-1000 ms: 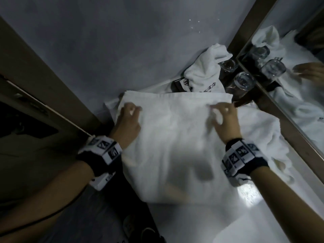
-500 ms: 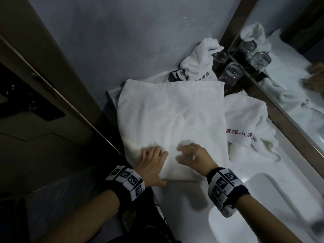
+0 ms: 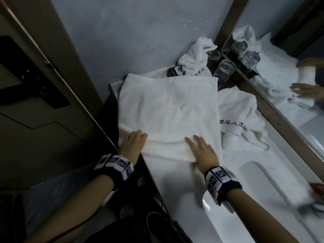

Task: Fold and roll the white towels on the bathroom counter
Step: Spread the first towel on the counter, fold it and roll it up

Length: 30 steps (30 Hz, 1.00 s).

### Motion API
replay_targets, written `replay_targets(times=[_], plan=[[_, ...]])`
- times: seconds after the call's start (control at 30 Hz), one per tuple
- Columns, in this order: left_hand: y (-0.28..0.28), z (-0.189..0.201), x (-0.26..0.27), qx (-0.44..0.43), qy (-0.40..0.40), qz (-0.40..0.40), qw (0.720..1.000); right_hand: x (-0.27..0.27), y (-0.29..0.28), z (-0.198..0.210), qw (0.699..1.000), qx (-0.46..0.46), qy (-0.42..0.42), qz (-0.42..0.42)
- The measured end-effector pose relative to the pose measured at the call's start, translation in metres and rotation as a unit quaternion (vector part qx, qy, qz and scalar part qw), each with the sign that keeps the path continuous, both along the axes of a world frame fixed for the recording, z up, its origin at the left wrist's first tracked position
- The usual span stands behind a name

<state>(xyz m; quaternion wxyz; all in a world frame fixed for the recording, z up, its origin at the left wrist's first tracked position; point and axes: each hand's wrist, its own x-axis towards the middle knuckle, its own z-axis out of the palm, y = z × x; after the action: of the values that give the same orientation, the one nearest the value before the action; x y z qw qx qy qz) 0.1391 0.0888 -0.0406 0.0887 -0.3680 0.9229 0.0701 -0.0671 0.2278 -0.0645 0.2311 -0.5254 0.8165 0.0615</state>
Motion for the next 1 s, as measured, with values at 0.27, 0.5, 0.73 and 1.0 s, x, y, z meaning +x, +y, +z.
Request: replay_targets(times=[0.27, 0.5, 0.73, 1.0], plan=[[-0.032, 0.002, 0.052, 0.118, 0.043, 0.054, 0.991, -0.023, 0.005, 0.024, 0.991, 0.048, 0.101, -0.069], [-0.032, 0.002, 0.081, 0.224, 0.11, 0.129, 0.96, -0.012, 0.008, 0.02, 0.988, 0.127, 0.04, -0.079], [-0.062, -0.004, 0.071, 0.188, 0.238, 0.126, 0.945, -0.029, -0.001, 0.038, 0.982, 0.147, -0.109, -0.047], [-0.092, 0.002, 0.007, 0.137, 0.199, 0.077, 0.967, -0.064, -0.078, 0.043, 0.969, -0.162, -0.135, -0.126]])
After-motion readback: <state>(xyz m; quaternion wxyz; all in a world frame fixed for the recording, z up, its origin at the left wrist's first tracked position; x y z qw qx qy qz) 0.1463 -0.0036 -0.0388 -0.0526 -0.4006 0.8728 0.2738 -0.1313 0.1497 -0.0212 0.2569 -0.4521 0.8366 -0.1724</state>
